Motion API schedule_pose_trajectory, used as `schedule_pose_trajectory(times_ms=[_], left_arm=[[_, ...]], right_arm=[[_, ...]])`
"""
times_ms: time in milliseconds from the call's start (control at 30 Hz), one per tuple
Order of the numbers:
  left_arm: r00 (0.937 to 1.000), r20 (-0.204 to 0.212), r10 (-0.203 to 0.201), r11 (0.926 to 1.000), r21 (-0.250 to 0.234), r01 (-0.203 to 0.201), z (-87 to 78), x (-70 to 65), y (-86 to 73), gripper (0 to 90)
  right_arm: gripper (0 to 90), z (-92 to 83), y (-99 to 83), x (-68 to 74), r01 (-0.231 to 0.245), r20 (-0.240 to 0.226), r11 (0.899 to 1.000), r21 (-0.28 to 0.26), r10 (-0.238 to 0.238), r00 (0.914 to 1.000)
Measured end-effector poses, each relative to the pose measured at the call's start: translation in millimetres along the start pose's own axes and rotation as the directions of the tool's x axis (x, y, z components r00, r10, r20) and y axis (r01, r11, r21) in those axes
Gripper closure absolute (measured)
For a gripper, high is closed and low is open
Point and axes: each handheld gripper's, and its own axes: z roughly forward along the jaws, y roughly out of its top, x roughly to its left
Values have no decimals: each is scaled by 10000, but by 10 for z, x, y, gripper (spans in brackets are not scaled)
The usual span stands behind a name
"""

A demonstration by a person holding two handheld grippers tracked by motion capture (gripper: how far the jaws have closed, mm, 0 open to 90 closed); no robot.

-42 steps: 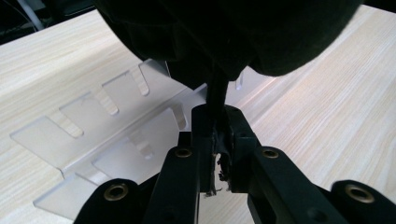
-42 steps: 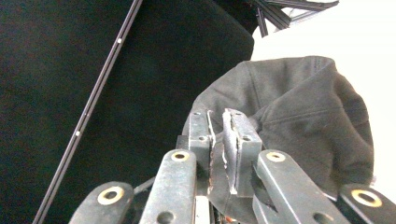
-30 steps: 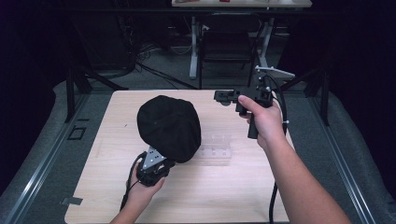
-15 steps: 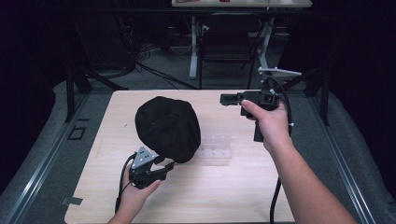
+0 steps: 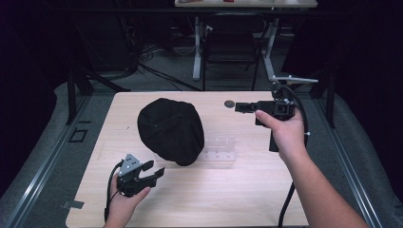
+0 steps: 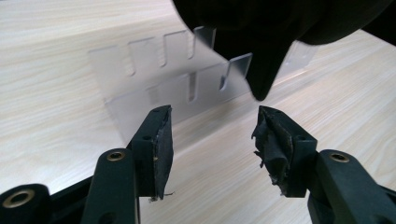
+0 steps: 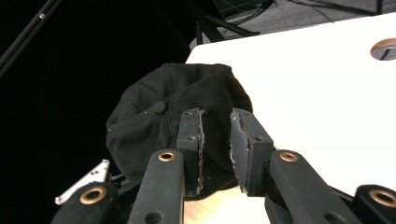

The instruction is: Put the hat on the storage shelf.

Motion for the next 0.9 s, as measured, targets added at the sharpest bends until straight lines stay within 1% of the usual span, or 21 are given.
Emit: schedule_pose_trajectory(times_ms=[67,100,133,233,267,300,400,433,467,500,533,600,633,733,767,800,867,900], left_arm=[[10000,-27,-79,10000,-9,79,-11,20,-16,469],[9999,-61,-137,9999,-26,137,-16,37,-28,469],[9998,-76,-165,9999,-53,164,-16,48,-38,469],[9992,-319,-224,9996,-181,219,-17,88,-95,474],[9991,-318,-276,9995,-187,270,-18,103,-109,476],[9984,-366,-426,9989,-211,419,-23,123,-128,478],[9981,-406,-466,9986,-285,455,-29,150,-153,481],[9979,-435,-476,9987,-192,468,-37,159,-162,483],[9979,-432,-489,9985,-265,478,-29,166,-177,482],[9982,-430,-429,9990,-112,425,-34,175,-182,482],[9982,-432,-413,9990,-211,404,-23,177,-194,482],[9985,-447,-307,9994,-159,300,-18,182,-203,482],[9987,-424,-285,9995,-124,280,-16,183,-206,482],[9988,-425,-226,9997,-103,222,-11,179,-212,483],[9989,-409,-240,9997,-91,236,-4,174,-216,482],[9989,-417,-214,9997,-94,211,-1,174,-218,483],[9990,-382,-243,9997,-86,240,3,171,-224,483],[9990,-374,-235,9997,-79,232,5,170,-226,485]], right_arm=[[729,-10,-9,-5,48,39,10000,0,-48,10000],[728,-37,-40,-23,187,216,9998,1,-187,9996],[728,-37,-40,-23,187,216,9998,1,-187,9996],[727,-67,-83,-48,428,492,9991,54,-430,9979],[726,-76,-101,-52,557,683,9984,53,-560,9961],[724,-98,-142,-67,783,958,9969,17,-781,9923],[719,-111,-182,-91,911,1137,9958,102,-916,9893],[715,-119,-218,-108,1019,1298,9947,112,-1025,9862],[704,-127,-281,-138,1194,1577,9927,187,-1209,9801],[704,-127,-281,-138,1194,1577,9927,187,-1209,9801],[701,-129,-316,-154,1308,1788,9912,190,-1321,9750],[694,-131,-417,-221,1473,2062,9889,217,-1486,9672],[694,-131,-417,-221,1473,2062,9889,217,-1486,9672],[689,-129,-519,-296,1453,2199,9892,207,-1462,9645],[689,-120,-544,-312,1473,2274,9889,198,-1479,9625],[689,-109,-594,-343,1569,2388,9874,185,-1567,9583],[691,-101,-641,-373,1514,2424,9880,313,-1545,9578],[689,-87,-688,-379,1848,2740,9820,383,-1881,9432]])
